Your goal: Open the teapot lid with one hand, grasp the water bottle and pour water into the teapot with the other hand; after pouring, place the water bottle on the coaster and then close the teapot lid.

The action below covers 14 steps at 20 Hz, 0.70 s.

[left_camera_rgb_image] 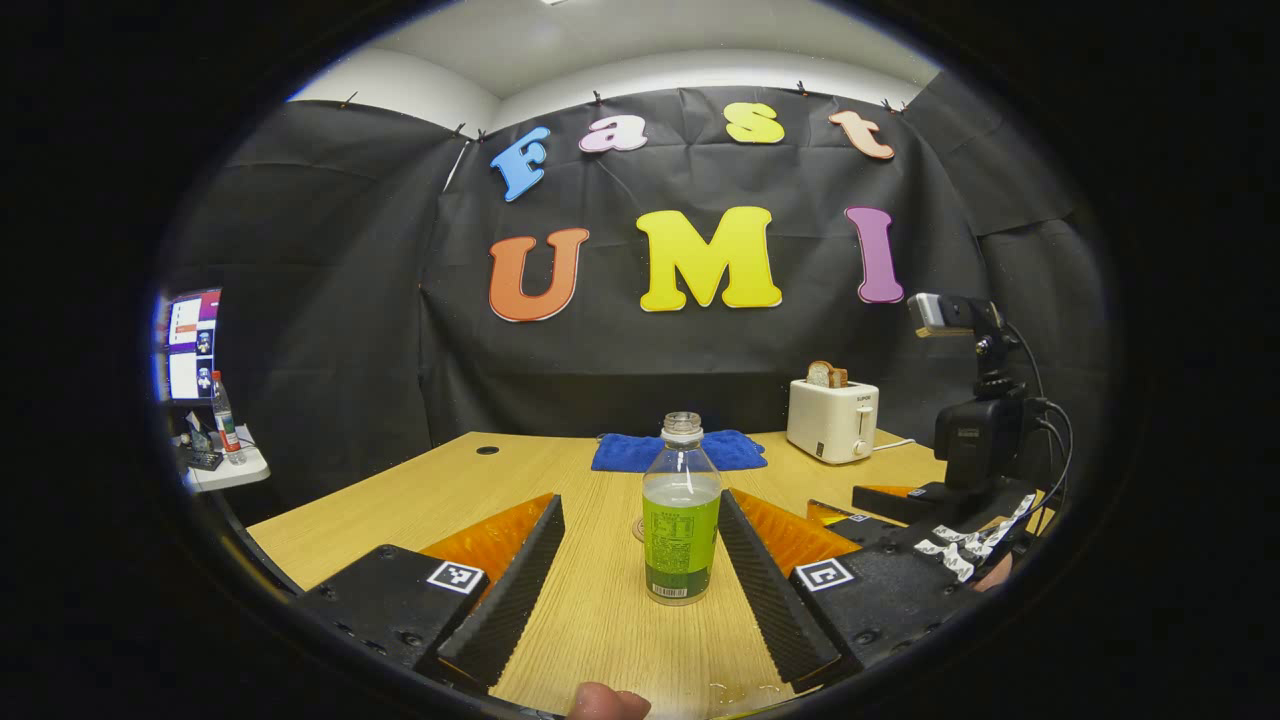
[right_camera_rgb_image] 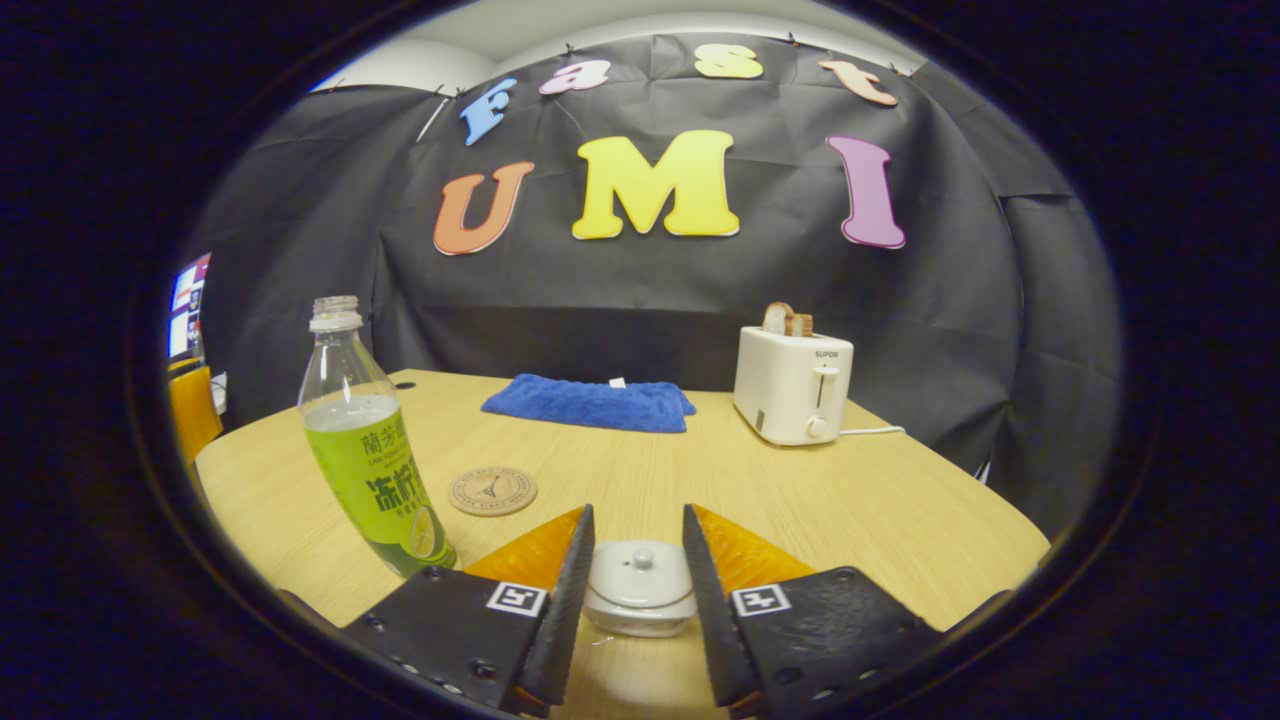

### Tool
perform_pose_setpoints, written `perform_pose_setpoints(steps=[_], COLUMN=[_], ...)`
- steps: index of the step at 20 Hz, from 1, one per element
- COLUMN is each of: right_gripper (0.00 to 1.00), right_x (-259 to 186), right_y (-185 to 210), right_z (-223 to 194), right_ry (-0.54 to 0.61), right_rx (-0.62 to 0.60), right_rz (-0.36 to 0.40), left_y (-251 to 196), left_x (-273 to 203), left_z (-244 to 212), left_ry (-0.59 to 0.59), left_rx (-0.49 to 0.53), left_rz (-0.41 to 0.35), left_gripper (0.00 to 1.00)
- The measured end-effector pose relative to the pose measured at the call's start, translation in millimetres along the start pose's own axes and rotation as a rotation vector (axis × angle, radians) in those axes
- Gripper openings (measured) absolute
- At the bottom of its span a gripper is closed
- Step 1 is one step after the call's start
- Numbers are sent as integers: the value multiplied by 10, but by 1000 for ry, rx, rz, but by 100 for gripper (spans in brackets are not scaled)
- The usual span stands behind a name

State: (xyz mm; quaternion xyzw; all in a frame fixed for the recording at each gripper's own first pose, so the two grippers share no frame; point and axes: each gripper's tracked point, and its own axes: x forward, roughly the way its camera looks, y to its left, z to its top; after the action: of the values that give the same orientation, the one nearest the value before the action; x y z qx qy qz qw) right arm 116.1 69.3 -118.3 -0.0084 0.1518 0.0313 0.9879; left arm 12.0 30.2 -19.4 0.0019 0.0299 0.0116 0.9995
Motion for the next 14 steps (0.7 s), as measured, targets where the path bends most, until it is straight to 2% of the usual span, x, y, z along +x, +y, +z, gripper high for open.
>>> perform_pose_setpoints(steps=[1,2,4,7,8,10,14], right_gripper=[52,35,24,23,24,2,0], right_x=[29,22,31,28,-1,32,35], right_y=[-14,-14,-2,16,-24,-43,-13], right_z=[-27,-32,-59,-70,9,-71,-44], right_ry=[6,14,24,25,16,17,19], right_rx=[0,4,18,9,6,15,11], right_rz=[-11,-9,-5,-3,-24,-9,8], left_y=[3,15,23,22,17,2,-28], left_x=[1,6,4,7,11,-3,19], left_z=[1,-3,-7,-21,-31,-27,-57], left_ry=[2,2,2,7,8,8,15], left_rx=[0,0,-6,-1,1,4,-8], left_rz=[1,3,4,3,2,-2,-16], left_gripper=[97,97,97,97,97,97,97])
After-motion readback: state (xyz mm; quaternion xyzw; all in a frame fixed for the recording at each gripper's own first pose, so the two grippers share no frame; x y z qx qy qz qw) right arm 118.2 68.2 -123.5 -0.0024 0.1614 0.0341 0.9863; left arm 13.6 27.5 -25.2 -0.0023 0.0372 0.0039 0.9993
